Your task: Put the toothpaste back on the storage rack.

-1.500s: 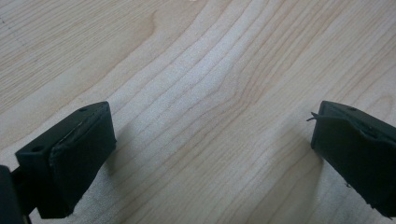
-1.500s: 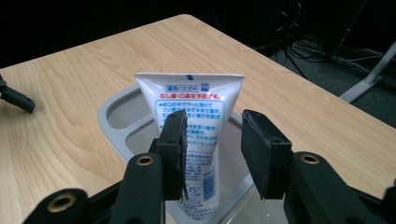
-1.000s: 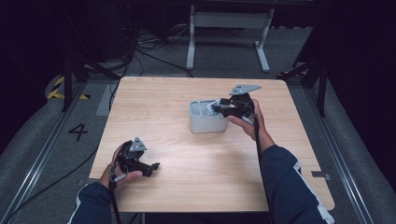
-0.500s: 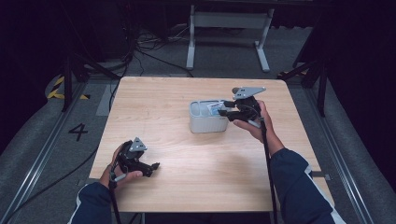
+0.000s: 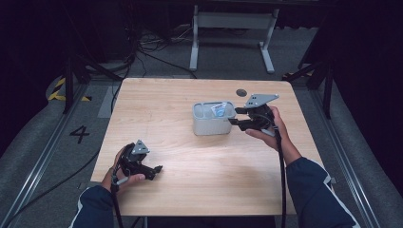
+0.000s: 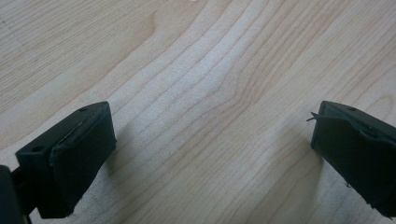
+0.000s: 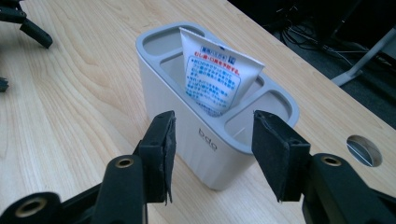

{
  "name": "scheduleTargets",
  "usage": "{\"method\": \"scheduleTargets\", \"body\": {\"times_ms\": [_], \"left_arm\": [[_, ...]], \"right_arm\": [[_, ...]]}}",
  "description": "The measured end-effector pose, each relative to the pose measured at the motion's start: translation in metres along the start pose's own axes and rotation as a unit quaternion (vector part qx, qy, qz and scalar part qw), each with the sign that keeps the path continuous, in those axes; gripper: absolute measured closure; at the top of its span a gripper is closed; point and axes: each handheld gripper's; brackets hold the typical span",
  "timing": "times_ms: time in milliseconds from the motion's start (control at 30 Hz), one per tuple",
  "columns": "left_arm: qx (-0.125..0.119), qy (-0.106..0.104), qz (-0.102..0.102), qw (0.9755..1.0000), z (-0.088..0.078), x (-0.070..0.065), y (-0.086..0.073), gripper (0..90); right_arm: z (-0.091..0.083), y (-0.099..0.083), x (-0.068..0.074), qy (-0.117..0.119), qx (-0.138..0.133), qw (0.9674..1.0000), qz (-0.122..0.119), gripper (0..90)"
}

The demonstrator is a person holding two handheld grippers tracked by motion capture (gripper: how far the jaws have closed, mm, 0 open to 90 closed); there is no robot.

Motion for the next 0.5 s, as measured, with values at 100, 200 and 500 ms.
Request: {"method": "scheduleTargets", "body": {"times_ms": [100,200,500], "left_arm": [[0.0,0.0,0.0,1.0,0.0,0.0,0.0,0.2],[0.0,0.0,0.0,1.0,0.0,0.0,0.0,0.2],[0.0,0.001,-0.001,1.0,0.0,0.0,0.0,0.3]], "right_arm": [[-0.004,-0.005,0.001,-0.001,0.003,1.0,0.001,49.6],[-0.008,-0.011,0.001,-0.006,0.007,1.0,-0.001,48.6],[-0.019,-0.032,0.0,-0.021,0.015,0.9997,0.001,46.1]]}}
Point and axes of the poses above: each handheld gripper's, and its own axes: z roughly forward along the jaws, y roughly out of its top, x roughly to its left, and after that the axes turned 6 degrees about x, right-handed
